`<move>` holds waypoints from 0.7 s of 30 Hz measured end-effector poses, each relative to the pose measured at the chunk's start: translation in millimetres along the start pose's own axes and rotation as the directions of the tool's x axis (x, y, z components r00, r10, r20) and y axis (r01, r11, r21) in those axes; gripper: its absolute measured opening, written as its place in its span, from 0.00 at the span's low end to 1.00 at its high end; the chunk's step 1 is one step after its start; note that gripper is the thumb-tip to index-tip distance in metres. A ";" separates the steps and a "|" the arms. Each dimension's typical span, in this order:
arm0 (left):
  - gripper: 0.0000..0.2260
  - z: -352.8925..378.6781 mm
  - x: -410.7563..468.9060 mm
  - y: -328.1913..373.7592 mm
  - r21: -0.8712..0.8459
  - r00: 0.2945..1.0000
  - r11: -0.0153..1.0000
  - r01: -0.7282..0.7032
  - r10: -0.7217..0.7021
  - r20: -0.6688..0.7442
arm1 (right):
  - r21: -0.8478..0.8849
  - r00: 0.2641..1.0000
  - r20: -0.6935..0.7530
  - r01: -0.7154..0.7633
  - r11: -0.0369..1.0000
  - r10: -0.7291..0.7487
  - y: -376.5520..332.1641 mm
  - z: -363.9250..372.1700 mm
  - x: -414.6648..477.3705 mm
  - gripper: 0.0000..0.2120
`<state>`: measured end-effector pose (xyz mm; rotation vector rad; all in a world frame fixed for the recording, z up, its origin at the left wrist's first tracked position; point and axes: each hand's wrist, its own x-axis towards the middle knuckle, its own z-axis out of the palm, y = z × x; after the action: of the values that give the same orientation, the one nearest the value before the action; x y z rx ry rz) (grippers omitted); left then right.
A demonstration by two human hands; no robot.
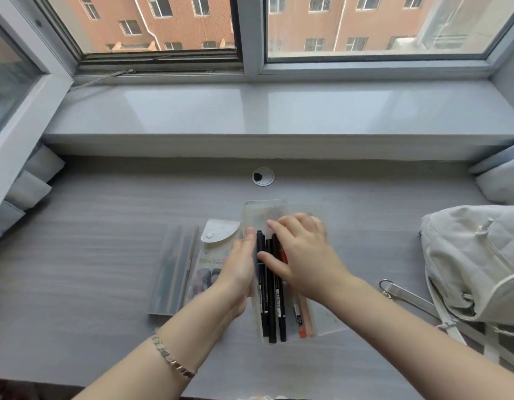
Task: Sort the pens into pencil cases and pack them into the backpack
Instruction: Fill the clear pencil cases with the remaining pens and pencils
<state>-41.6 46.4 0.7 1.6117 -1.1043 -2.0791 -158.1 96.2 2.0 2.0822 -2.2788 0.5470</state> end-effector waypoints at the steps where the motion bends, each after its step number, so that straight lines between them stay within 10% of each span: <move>1: 0.29 0.2 0.0 -0.5 -0.003 1.000 1.000 0.001 -0.001 -0.010 | 0.004 1.000 -0.026 0.004 1.000 -0.004 -0.6 4.6 -2.0 0.26; 7: 0.27 0.9 1.3 -8.0 -0.014 0.999 1.000 0.017 -0.017 -0.033 | 0.186 0.999 0.027 -0.032 0.982 0.028 1.6 9.4 -10.3 0.26; 10: 0.25 -1.3 1.8 -6.2 -0.020 0.998 1.000 -0.004 0.003 -0.065 | 0.423 0.963 0.009 -0.247 0.872 0.269 26.2 -0.9 -13.4 0.29; 13: 0.24 -5.6 1.7 -4.2 -0.027 0.996 1.000 -0.003 0.001 -0.089 | 0.595 0.727 0.248 -0.636 0.491 0.641 58.0 -9.4 -20.6 0.25; 16: 0.26 -5.2 2.7 -5.0 -0.045 0.995 0.999 0.010 -0.015 -0.103 | 0.696 0.562 0.644 -0.713 -0.091 0.520 65.1 -13.6 -30.2 0.17; 21: 0.31 2.9 2.7 -6.2 -0.029 0.999 0.999 0.032 -0.033 -0.036 | 0.850 0.804 0.503 -0.527 -0.014 0.317 36.0 -25.8 -37.3 0.13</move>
<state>-43.7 49.9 -5.3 1.6580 -1.0389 -2.0674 -194.4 140.8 8.4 1.3174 -3.0217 2.7253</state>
